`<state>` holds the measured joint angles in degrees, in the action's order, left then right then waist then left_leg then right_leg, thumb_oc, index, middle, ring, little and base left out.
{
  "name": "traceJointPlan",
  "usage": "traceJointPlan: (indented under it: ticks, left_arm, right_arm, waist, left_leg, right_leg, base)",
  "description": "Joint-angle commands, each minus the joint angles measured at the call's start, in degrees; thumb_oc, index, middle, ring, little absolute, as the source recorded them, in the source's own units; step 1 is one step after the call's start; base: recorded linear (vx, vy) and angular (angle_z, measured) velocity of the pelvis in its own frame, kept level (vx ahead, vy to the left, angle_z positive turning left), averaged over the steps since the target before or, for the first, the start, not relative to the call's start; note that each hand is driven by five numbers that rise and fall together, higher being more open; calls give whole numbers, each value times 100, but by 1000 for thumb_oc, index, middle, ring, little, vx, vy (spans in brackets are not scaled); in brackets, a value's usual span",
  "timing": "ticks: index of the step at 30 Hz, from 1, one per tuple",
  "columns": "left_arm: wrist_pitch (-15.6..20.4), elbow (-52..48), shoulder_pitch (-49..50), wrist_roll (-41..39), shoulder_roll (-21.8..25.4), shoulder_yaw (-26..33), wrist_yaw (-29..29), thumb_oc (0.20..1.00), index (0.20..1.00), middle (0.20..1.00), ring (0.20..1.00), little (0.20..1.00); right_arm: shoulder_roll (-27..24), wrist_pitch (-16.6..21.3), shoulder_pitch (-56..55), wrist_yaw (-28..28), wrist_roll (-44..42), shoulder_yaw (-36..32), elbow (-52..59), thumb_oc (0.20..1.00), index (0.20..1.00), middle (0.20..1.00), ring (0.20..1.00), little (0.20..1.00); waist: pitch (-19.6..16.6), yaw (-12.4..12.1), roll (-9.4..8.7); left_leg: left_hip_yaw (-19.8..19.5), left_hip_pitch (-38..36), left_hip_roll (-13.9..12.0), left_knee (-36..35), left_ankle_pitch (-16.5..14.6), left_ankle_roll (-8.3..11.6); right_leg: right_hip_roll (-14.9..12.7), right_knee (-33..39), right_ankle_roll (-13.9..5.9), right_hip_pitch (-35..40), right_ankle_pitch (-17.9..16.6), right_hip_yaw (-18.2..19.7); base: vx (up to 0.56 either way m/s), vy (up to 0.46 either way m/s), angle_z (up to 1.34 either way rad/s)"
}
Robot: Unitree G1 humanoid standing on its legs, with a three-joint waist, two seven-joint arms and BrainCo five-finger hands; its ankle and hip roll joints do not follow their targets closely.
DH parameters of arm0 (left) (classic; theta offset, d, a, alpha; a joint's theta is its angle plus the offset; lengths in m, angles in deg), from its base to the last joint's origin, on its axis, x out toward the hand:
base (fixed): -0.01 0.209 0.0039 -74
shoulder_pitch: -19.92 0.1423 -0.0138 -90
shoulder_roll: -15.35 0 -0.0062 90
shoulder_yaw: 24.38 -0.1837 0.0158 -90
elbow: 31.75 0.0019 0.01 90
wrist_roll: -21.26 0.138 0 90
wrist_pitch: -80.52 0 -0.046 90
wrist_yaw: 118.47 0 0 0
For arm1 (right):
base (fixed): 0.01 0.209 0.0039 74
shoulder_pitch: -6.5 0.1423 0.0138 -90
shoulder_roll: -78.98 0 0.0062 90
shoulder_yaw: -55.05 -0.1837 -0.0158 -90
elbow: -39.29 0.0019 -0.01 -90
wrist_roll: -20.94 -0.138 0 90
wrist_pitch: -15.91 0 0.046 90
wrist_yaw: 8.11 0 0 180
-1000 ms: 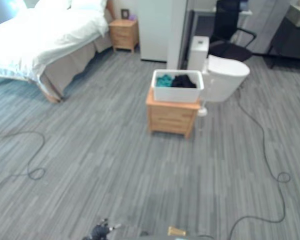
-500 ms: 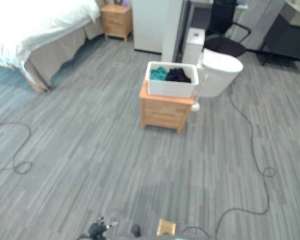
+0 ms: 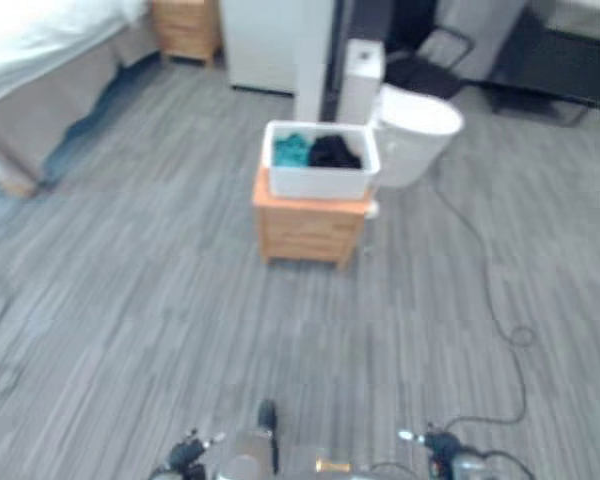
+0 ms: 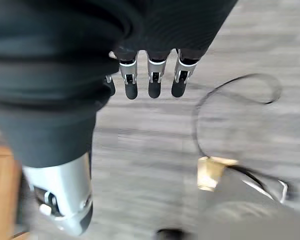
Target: Grab the laundry basket,head to the washer,open it,put in the laundry and shut it.
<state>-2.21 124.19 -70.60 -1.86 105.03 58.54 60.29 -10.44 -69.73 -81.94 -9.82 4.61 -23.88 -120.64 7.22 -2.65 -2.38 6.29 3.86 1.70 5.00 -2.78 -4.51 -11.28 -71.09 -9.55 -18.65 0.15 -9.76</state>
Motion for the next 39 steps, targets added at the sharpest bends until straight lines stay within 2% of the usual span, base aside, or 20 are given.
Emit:
traceJointPlan:
  ticks: [1,2,3,5,6,8,11,12,14,16,17,18,19,20,22,23,24,26,34,39]
  left_arm:
    - [170,-292,64,-24,128,-82,83,1000,1000,1000,1000,1000]
    - [174,-320,53,3,130,-125,72,1000,1000,1000,1000,1000]
    - [174,-320,52,3,130,-125,72,1000,1000,1000,1000,1000]
    - [215,-354,14,79,135,-173,63,1000,1000,1000,1000,1000]
    - [250,-333,-39,176,109,-212,61,1000,1000,1000,1000,1000]
    - [268,-238,-76,229,79,-211,73,1000,1000,1000,1000,1000]
    - [265,-227,-75,242,61,-213,71,1000,1000,1000,1000,1000]
    - [274,-108,2,309,17,-221,40,1000,1000,1000,1000,1000]
    - [283,8,68,276,-63,-157,49,1000,1000,1000,1000,1000]
    - [295,77,73,208,-90,-110,77,1000,1000,1000,1000,1000]
    - [275,61,45,99,-108,-90,109,1000,1000,1000,1000,1000]
    - [272,32,36,22,-114,-65,120,1000,1000,1000,1000,1000]
    - [272,32,34,21,-113,-64,120,1000,1000,1000,1000,1000]
    - [279,44,-28,-95,-148,-88,146,1000,1000,1000,1000,1000]
    - [269,46,-30,-116,-157,-114,137,1000,1000,1000,1000,1000]
    - [283,21,-16,-113,-166,-151,130,1000,1000,1000,1000,1000]
    - [257,-5,-5,-128,-190,-229,108,1000,1000,1000,1000,1000]
    - [267,84,37,-152,-216,-174,114,1000,1000,1000,1000,1000]
    - [256,312,173,-35,-188,-82,77,1000,1000,1000,1000,1000]
    - [268,4,375,-251,-188,121,22,1000,1000,1000,1000,1000]
  right_arm:
    - [-165,23,208,22,-211,-145,-37,1000,1000,1000,1000,1000]
    - [-171,27,191,21,-246,-153,10,1000,1000,1000,1000,1000]
    - [-171,27,191,21,-246,-153,11,1000,1000,1000,1000,1000]
    - [-204,53,153,28,-322,-226,62,1000,1000,1000,1000,1000]
    - [-207,66,96,26,-389,-347,100,1000,1000,1000,1000,1000]
    - [-187,70,25,13,-415,-406,102,1000,1000,1000,1000,1000]
    - [-201,61,5,14,-426,-450,93,1000,1000,1000,1000,1000]
    - [-203,66,-97,-19,-433,-503,65,1000,1000,1000,1000,1000]
    - [-215,71,-141,-48,-400,-478,-17,1000,1000,1000,1000,1000]
    - [-230,76,-93,-51,-377,-436,-209,1000,1000,1000,1000,1000]
    - [-249,62,-28,-31,-398,-402,-280,1000,1000,1000,1000,1000]
    - [-254,56,26,1,-408,-363,-331,1000,1000,1000,1000,1000]
    - [-253,57,30,0,-408,-363,-334,1000,1000,1000,1000,1000]
    - [-290,37,128,61,-432,-306,-459,1000,1000,1000,1000,1000]
    - [-309,29,146,75,-469,-311,-494,1000,1000,1000,1000,1000]
    - [-344,41,162,87,-509,-305,-512,1000,1000,1000,1000,1000]
    - [-399,33,196,80,-509,-276,-544,1000,1000,1000,1000,1000]
    - [-353,55,193,85,-356,-192,-582,1000,1000,1000,1000,1000]
    - [-160,48,5,68,-742,-520,-779,1000,1000,1000,1000,1000]
    - [-180,34,-244,72,-1263,-1199,-1295,1000,1000,1000,1000,1000]
  waist:
    - [185,-93,205]
    - [192,-23,182]
    - [185,-16,192]
    - [181,102,127]
    - [163,215,87]
    - [165,277,43]
    - [162,295,59]
    - [15,319,-45]
    - [-119,326,-28]
    - [-139,271,-17]
    - [-57,211,-20]
    - [3,155,-108]
    - [0,168,-95]
    - [88,54,-204]
    - [105,-6,-219]
    - [83,-85,-222]
    - [1,-185,-64]
    - [-99,-225,38]
    - [-332,-189,53]
    - [-334,-170,140]
  left_leg:
    - [-216,-177,35,-156,267,-74]
    - [-297,-294,74,-163,175,-35]
    - [-305,-284,63,-165,183,-31]
    - [-450,-539,139,-179,-51,86]
    - [-610,-749,171,-136,-266,198]
    - [-692,-938,156,-73,-455,268]
    - [-735,-1050,108,-60,-535,310]
    - [-765,-1285,75,-79,-744,402]
    - [-813,-1481,-178,67,-845,572]
    - [-811,-1155,-429,1014,-301,789]
    - [-893,-730,-514,1972,27,872]
    - [-946,-386,-476,2576,285,836]
    - [-964,-351,-486,2624,264,839]
    - [-889,232,-449,2867,338,736]
    - [-752,364,-417,2515,212,685]
    - [-638,439,-263,1821,149,635]
    - [-670,484,-191,550,382,643]
    - [-833,112,-182,-82,369,577]
    - [-803,-436,-95,-366,258,545]
    - [-675,-592,-82,-367,82,504]
  right_leg:
    - [159,3880,237,938,-356,-611]
    - [176,4428,260,896,-313,-597]
    - [189,4460,267,903,-333,-612]
    - [168,5724,234,837,-373,-340]
    - [31,6614,119,788,-614,-56]
    - [-98,6955,0,690,-917,68]
    - [-139,7047,-34,738,-951,-32]
    - [-182,7166,-51,952,-1007,-139]
    - [-59,7035,45,1122,-924,-185]
    - [175,6958,256,1325,-688,-228]
    - [268,6929,420,1436,-577,-265]
    - [288,6970,520,1551,-495,-277]
    - [299,6968,522,1544,-495,-292]
    - [356,7163,632,1817,-359,-327]
    - [386,7254,626,1965,-334,-328]
    - [435,7388,584,2104,-326,-318]
    - [568,7436,551,2220,-257,-338]
    - [677,7446,535,2281,-161,-320]
    - [626,7445,545,2488,-37,-203]
    - [569,7556,449,2524,-85,-138]
  base:
    - [411,-107,42]
    - [411,-107,37]
    - [266,-108,54]
    - [439,-184,102]
    - [590,-251,101]
    - [422,-193,95]
    - [262,-138,94]
    - [412,-269,64]
    - [525,-409,54]
    - [276,-357,7]
    - [131,-328,-15]
    - [73,-232,-10]
    - [119,-266,-22]
    - [153,-190,-27]
    - [174,-117,-20]
    - [251,28,-23]
    - [250,24,-40]
    - [219,30,-32]
    - [172,27,-36]
    - [58,17,-11]
